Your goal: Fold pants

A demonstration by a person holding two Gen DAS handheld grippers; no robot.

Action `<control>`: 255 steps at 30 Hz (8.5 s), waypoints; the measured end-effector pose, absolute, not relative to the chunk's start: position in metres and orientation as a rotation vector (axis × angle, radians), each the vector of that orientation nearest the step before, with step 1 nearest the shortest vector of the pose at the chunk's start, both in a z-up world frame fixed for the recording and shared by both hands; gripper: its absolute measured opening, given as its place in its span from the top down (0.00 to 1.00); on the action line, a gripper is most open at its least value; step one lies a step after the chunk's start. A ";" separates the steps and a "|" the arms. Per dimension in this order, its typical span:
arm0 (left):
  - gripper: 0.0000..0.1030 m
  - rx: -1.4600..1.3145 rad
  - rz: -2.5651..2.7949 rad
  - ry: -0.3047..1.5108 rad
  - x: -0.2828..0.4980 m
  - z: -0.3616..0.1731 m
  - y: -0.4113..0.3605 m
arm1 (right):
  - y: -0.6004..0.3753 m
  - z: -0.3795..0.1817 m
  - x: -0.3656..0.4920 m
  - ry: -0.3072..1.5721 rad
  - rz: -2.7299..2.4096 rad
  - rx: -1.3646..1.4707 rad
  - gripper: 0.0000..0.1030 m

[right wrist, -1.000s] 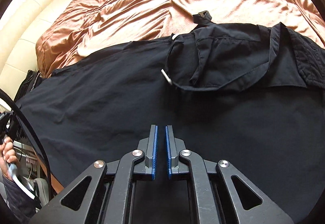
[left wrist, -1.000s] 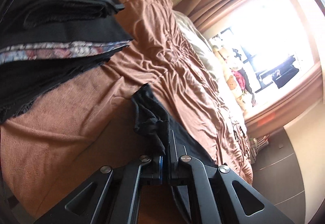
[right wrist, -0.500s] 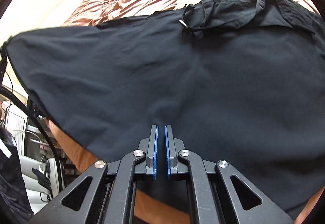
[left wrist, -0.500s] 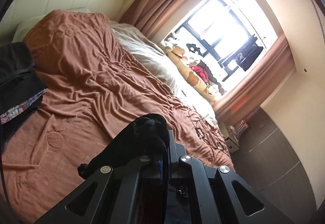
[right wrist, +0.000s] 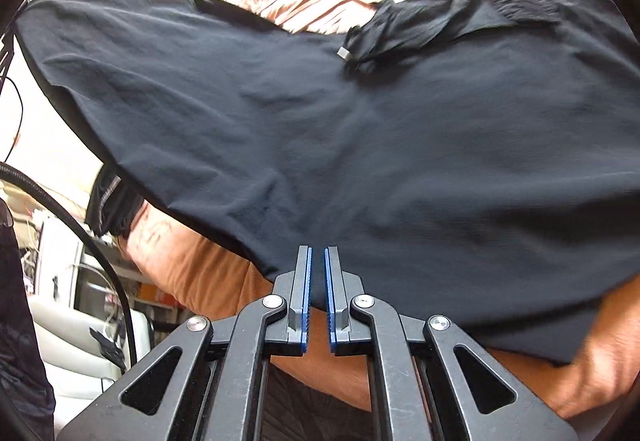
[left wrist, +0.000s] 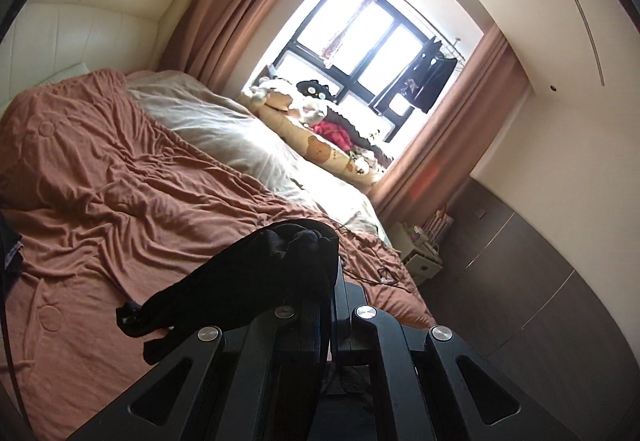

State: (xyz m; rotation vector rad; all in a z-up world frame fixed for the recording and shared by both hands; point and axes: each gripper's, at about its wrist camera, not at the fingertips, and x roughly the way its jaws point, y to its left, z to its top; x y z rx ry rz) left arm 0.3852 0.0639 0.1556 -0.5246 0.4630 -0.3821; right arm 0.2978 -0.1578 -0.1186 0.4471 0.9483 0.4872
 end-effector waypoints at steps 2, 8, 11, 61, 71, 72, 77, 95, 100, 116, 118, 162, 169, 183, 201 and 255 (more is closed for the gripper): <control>0.97 -0.503 -0.406 0.461 0.386 0.165 0.047 | -0.175 -0.115 0.289 0.927 0.472 0.473 0.97; 0.97 -0.464 -0.456 0.470 0.391 0.184 -0.003 | -0.222 -0.107 0.265 0.860 0.432 0.527 0.96; 0.97 -0.449 -0.476 0.479 0.392 0.189 -0.026 | -0.246 -0.105 0.248 0.824 0.403 0.558 0.96; 0.95 -0.261 -0.865 1.062 0.389 -0.015 -0.400 | -0.462 -0.108 0.043 0.600 0.002 0.834 0.63; 0.29 -0.145 -0.897 1.215 0.357 -0.054 -0.397 | -0.462 -0.097 0.033 0.605 -0.023 0.800 0.63; 0.29 -0.150 -0.890 1.212 0.356 -0.054 -0.389 | -0.461 -0.096 0.033 0.605 -0.020 0.796 0.63; 0.28 -0.159 -0.810 1.173 0.362 -0.051 -0.343 | -0.453 -0.089 0.041 0.612 0.003 0.761 0.63; 0.28 -0.242 -0.568 1.032 0.369 -0.052 -0.184 | -0.419 -0.058 0.141 0.719 0.112 0.569 0.63; 0.28 -0.268 -0.498 1.007 0.366 -0.062 -0.151 | -0.391 -0.046 0.188 0.789 0.156 0.436 0.63; 0.29 -0.434 -0.284 1.063 0.364 -0.136 -0.077 | -0.316 -0.028 0.333 1.018 0.350 0.037 0.63; 0.35 -0.448 -0.279 1.082 0.365 -0.145 -0.075 | -0.308 -0.032 0.347 1.039 0.372 0.004 0.63; 0.58 -0.440 -0.283 1.157 0.361 -0.174 -0.092 | -0.400 -0.066 0.312 1.039 0.113 0.301 0.65; 0.58 -0.449 -0.277 1.159 0.362 -0.177 -0.090 | -0.416 -0.082 0.311 1.036 0.177 0.419 0.57; 0.61 -0.447 -0.275 1.173 0.364 -0.184 -0.093 | -0.449 -0.116 0.333 0.985 0.269 0.603 0.95; 0.61 -0.438 -0.300 1.183 0.365 -0.184 -0.101 | -0.438 -0.037 0.326 0.927 0.052 0.187 0.97; 0.45 -0.246 -0.336 1.191 0.297 -0.174 -0.126 | -0.501 -0.090 0.193 0.841 -0.033 0.600 0.56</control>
